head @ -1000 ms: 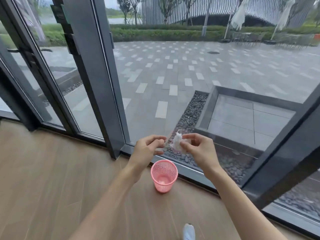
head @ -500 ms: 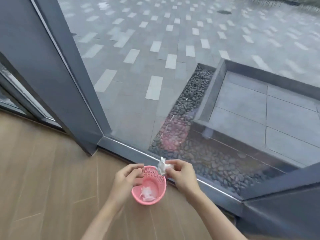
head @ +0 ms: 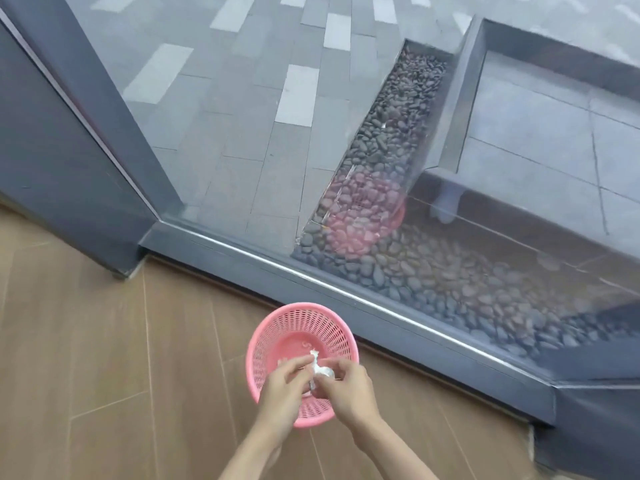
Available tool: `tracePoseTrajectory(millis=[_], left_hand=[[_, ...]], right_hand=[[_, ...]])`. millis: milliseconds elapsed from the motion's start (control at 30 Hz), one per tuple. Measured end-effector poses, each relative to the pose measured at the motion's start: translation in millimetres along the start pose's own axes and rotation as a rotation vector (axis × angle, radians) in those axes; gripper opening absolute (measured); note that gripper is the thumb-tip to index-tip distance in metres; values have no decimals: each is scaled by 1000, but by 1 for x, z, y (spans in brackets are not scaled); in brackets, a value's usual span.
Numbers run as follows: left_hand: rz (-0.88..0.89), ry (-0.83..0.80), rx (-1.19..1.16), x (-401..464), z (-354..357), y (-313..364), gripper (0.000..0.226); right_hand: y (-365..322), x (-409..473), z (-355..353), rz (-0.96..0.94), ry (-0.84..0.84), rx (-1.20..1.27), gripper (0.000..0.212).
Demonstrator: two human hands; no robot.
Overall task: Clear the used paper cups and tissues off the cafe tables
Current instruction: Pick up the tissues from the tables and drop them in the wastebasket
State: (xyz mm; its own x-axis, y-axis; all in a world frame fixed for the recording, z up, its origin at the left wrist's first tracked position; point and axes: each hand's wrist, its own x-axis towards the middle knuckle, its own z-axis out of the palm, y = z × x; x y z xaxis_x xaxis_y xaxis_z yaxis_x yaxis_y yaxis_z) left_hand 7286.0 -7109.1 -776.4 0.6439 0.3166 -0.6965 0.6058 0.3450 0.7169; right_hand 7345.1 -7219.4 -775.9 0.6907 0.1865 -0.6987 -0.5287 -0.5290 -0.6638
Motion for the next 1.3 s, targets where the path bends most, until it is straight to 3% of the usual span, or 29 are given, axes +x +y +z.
tracePoseTrajectory(millis=[267,467,700,1000,1300], left_hand=[[-25,16,38,63,-24,-60,31],[-43,45,10,48,-38,-39,27],[84,64,-48,-13,-54,59,23],[286,104,-218,-133,-76,215,22],[629,155,-238,-288,-88,396,24]], right_hand=[[56,69,39,44,-37,-24,42],[38,60,34,58,-7,-164,51],[-58,-4,19,-33,-30,-65,35],[-227,-134,1,-347,-107,63,37],[-400,-273,-43,-691,-184,238,31]])
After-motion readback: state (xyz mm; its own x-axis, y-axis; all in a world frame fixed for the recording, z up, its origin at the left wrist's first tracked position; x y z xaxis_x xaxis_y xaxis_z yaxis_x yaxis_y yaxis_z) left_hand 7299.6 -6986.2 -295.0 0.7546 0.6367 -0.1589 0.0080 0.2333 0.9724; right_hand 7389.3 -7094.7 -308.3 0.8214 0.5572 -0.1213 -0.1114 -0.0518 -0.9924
